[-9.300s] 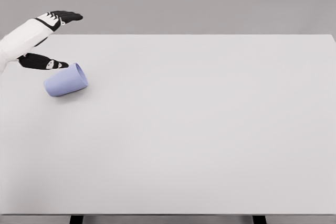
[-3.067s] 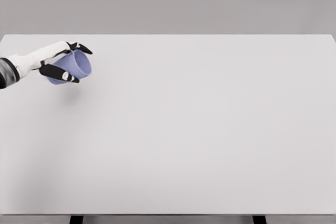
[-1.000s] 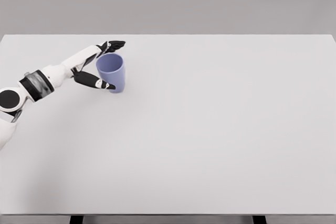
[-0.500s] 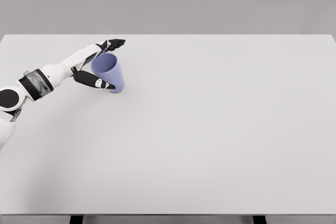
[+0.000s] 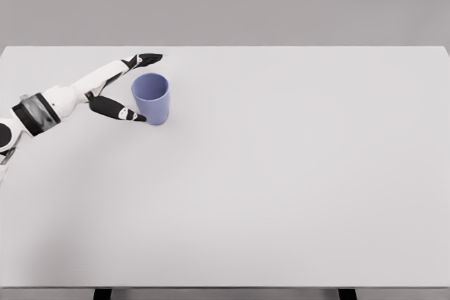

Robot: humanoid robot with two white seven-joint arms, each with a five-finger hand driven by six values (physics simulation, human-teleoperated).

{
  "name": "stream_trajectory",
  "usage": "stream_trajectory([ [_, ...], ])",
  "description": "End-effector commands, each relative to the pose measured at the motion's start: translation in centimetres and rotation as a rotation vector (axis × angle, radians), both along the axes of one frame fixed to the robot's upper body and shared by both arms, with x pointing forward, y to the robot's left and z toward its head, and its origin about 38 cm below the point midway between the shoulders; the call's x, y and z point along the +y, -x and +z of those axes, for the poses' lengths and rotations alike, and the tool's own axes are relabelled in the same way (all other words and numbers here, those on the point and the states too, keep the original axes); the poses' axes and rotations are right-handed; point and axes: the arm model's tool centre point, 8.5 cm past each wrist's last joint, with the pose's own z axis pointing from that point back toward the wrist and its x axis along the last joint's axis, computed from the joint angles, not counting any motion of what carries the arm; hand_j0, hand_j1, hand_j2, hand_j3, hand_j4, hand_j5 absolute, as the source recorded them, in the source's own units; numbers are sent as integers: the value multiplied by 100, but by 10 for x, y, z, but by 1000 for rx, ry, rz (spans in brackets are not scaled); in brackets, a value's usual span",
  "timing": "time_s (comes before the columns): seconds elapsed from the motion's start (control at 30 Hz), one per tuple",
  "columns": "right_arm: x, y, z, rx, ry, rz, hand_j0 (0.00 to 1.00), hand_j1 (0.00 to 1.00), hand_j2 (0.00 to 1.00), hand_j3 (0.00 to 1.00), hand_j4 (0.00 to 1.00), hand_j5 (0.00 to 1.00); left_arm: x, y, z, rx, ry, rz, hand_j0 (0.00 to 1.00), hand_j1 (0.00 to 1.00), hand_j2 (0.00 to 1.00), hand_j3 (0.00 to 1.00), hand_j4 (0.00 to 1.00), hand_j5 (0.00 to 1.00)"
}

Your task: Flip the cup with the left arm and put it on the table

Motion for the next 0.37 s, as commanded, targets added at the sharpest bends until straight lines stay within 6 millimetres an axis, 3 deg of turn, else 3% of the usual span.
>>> stream_trajectory([
  [0.0,0,0,0,0,0,-1,100,100,100,100,100,100,15,3,7,-25,-26,-2,100,100,100,100,100,100],
  [0.23,0,0,0,0,0,-1,100,100,100,100,100,100,87,23,37,-135,-174,-2,100,100,100,100,100,100],
  [0.33,0,0,0,0,0,-1,100,100,100,100,100,100,95,25,42,-138,-194,9,100,100,100,100,100,100],
])
